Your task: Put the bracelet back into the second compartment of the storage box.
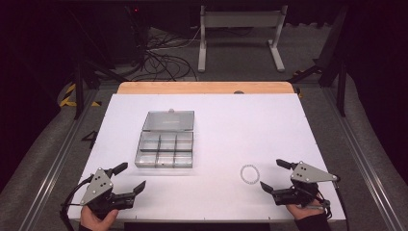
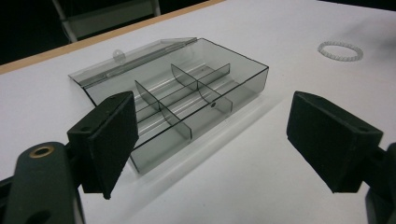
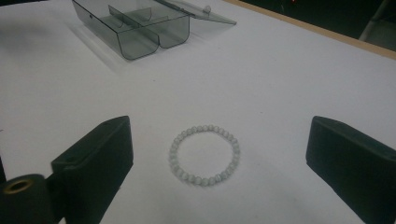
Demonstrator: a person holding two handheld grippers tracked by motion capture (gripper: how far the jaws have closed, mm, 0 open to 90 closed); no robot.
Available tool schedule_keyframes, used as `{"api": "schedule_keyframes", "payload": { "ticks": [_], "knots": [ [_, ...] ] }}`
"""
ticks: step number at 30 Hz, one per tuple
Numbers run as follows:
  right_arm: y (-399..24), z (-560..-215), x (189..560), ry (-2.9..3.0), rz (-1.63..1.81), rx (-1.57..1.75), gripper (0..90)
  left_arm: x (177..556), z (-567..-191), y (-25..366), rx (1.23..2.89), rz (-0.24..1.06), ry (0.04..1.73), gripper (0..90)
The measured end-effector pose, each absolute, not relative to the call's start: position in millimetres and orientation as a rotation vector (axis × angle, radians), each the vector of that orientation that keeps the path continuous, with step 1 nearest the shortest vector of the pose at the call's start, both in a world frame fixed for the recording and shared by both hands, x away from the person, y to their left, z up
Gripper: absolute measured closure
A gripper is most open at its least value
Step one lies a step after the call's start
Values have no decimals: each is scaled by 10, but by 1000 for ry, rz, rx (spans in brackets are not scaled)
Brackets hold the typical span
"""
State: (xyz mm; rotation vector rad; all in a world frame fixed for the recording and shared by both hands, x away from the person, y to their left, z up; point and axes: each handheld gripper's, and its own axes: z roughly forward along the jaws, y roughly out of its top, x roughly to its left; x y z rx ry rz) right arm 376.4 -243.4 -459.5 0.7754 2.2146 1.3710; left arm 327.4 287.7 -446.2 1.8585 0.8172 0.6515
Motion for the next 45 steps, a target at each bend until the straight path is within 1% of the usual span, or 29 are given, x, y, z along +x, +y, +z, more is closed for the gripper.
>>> {"api": "schedule_keyframes", "payload": {
  "ticks": [9,14,17,21,36,40,45],
  "knots": [
    [-2424,-4597,3773,2209,1382,751,24,3275,-4442,2869,1857,619,828,172],
    [-2416,-4596,3771,2200,1376,737,13,3264,-4417,2850,1882,667,810,176],
    [-2415,-4597,3770,2196,1385,729,13,3257,-4400,2820,1894,673,790,174],
    [-2421,-4592,3765,2180,1404,714,12,3265,-4395,2804,1896,625,795,174],
    [-2388,-4606,3776,2203,1414,725,15,3332,-4257,2813,1930,573,782,181],
    [-2390,-4609,3779,2210,1415,735,21,3352,-4226,2788,1920,520,788,182],
    [-2376,-4616,3785,2218,1415,733,21,3365,-4174,2762,1914,506,780,185]
  ]
}}
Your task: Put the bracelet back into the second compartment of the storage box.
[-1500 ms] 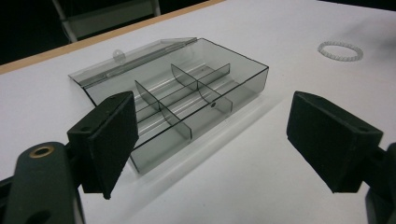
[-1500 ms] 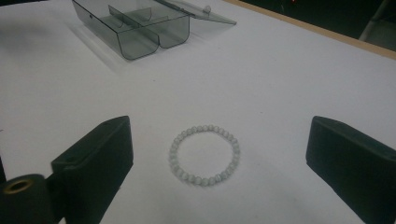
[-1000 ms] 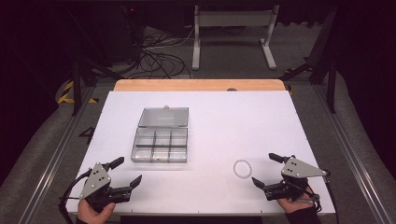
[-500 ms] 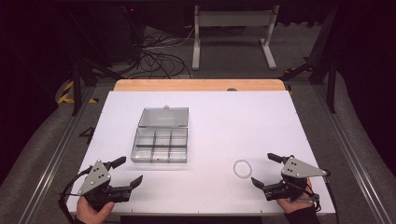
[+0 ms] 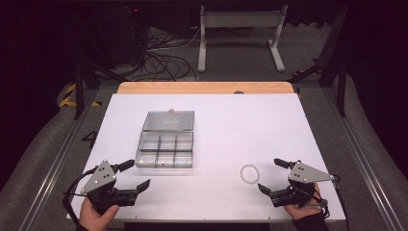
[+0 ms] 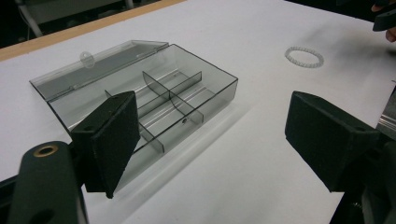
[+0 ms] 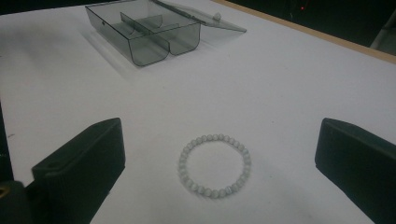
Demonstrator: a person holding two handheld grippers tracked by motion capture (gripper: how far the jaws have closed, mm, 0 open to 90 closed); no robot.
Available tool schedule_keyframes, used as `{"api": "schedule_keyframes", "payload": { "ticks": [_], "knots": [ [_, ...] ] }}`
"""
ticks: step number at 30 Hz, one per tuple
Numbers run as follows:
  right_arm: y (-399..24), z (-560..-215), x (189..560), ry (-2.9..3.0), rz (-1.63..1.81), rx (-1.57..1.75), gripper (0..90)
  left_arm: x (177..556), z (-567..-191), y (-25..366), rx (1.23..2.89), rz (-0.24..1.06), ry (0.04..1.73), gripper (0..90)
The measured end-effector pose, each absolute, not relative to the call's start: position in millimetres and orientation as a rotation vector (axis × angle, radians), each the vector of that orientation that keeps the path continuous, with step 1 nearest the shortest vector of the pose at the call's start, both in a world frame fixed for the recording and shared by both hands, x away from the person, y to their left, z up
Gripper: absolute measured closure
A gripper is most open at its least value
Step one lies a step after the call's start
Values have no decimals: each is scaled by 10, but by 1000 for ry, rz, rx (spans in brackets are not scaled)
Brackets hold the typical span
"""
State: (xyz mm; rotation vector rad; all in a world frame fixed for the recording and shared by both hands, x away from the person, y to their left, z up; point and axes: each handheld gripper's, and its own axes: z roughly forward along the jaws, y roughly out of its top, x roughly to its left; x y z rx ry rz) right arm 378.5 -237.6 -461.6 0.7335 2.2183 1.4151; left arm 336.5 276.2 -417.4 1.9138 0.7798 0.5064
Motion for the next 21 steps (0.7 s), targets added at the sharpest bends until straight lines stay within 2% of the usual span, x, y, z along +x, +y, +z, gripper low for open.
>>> {"api": "schedule_keyframes", "payload": {
  "ticks": [21],
  "knots": [
    [-2377,-4633,3805,2244,1435,741,21,3508,-4001,2274,1994,473,673,188]
  ]
}}
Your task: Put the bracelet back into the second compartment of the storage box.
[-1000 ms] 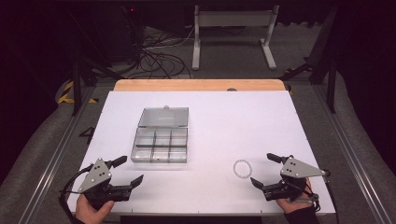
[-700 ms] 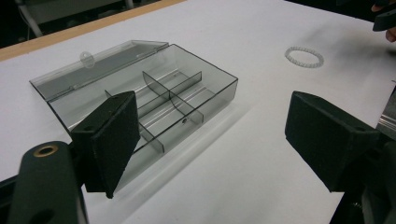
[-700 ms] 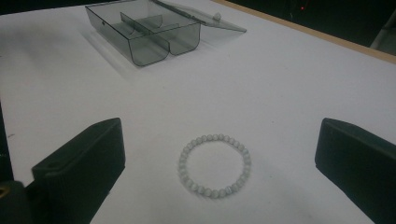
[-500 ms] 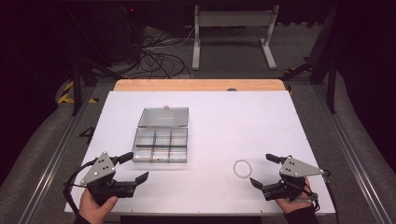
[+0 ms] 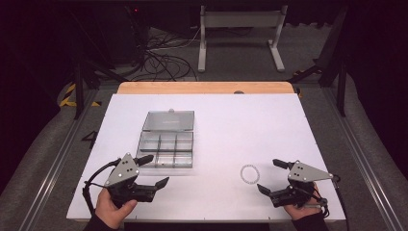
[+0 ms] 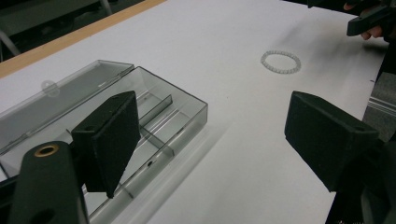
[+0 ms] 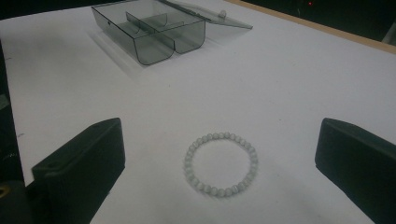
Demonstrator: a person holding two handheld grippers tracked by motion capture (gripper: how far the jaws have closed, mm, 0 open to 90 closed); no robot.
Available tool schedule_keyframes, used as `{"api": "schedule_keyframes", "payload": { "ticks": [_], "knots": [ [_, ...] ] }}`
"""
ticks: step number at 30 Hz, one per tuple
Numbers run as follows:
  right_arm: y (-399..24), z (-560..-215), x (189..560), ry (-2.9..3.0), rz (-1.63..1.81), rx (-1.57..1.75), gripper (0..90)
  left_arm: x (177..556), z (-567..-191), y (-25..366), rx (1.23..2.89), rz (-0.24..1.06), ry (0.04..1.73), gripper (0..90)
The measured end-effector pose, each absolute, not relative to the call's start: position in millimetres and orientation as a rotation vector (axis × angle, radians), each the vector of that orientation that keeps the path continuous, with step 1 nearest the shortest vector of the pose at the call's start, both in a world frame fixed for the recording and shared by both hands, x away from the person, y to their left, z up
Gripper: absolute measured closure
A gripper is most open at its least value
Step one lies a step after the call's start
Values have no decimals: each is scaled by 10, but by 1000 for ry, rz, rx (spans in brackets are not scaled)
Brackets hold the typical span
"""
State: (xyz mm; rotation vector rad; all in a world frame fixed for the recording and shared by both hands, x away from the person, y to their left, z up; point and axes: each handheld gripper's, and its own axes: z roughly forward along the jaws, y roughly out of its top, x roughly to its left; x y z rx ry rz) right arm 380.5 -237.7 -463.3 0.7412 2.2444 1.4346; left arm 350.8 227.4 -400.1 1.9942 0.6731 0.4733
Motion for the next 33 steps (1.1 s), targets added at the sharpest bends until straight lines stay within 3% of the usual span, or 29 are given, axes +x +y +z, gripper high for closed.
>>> {"api": "schedule_keyframes", "payload": {
  "ticks": [33],
  "knots": [
    [-2389,-4627,3798,2243,1441,742,20,3735,-3900,1636,2034,392,567,183]
  ]
}}
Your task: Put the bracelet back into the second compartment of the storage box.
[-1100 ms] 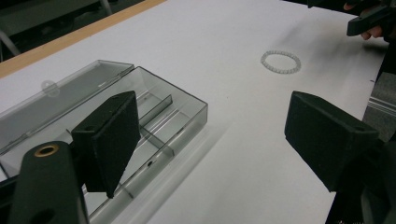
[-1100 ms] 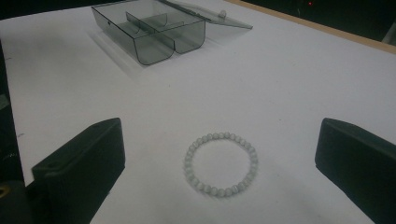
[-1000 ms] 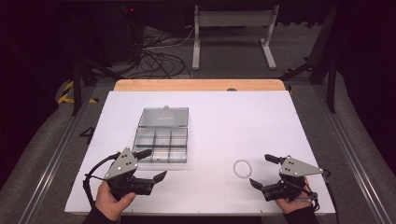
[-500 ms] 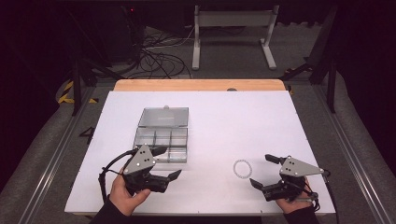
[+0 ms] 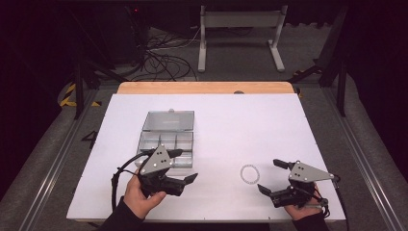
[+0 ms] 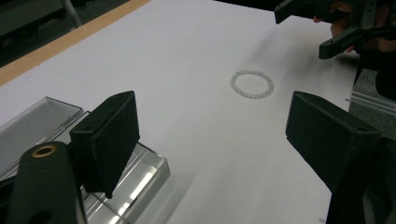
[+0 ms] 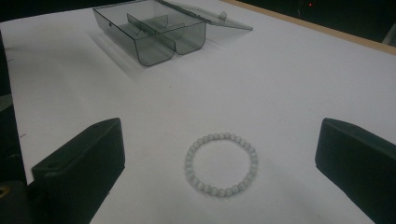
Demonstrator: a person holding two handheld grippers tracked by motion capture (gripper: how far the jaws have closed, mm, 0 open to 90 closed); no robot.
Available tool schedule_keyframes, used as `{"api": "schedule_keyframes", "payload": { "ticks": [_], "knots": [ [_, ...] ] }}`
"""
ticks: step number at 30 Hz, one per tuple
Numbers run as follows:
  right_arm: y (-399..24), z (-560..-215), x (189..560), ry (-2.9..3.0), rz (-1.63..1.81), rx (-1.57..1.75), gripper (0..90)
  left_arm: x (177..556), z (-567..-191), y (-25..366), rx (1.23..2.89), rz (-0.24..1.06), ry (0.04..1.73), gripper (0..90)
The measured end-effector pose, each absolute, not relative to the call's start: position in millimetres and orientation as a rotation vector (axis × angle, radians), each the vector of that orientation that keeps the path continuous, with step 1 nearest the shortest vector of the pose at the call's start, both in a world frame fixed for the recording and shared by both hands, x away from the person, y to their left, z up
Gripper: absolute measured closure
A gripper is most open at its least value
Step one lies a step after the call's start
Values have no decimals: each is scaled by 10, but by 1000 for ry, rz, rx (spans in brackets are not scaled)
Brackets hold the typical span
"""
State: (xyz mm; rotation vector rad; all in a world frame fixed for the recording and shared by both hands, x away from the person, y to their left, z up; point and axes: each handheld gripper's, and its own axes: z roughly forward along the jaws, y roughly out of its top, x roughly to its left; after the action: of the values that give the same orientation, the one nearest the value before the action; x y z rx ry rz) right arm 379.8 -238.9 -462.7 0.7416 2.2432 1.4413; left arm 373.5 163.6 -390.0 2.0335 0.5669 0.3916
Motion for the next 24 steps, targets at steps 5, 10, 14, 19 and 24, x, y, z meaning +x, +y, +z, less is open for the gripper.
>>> {"api": "schedule_keyframes", "payload": {
  "ticks": [5,10,14,19,24],
  "knots": [
    [-2388,-4625,3795,2246,1443,738,20,3804,-3911,1543,2029,365,563,191],
    [-2391,-4622,3793,2248,1439,731,20,3853,-3941,1400,2039,361,555,199],
    [-2399,-4611,3783,2241,1447,730,21,3903,-3991,1282,2047,344,551,212],
    [-2402,-4609,3781,2242,1446,728,21,3969,-4045,1151,2052,307,548,222],
    [-2403,-4606,3778,2244,1449,724,23,4020,-4087,1023,2056,272,546,237]
  ]
}}
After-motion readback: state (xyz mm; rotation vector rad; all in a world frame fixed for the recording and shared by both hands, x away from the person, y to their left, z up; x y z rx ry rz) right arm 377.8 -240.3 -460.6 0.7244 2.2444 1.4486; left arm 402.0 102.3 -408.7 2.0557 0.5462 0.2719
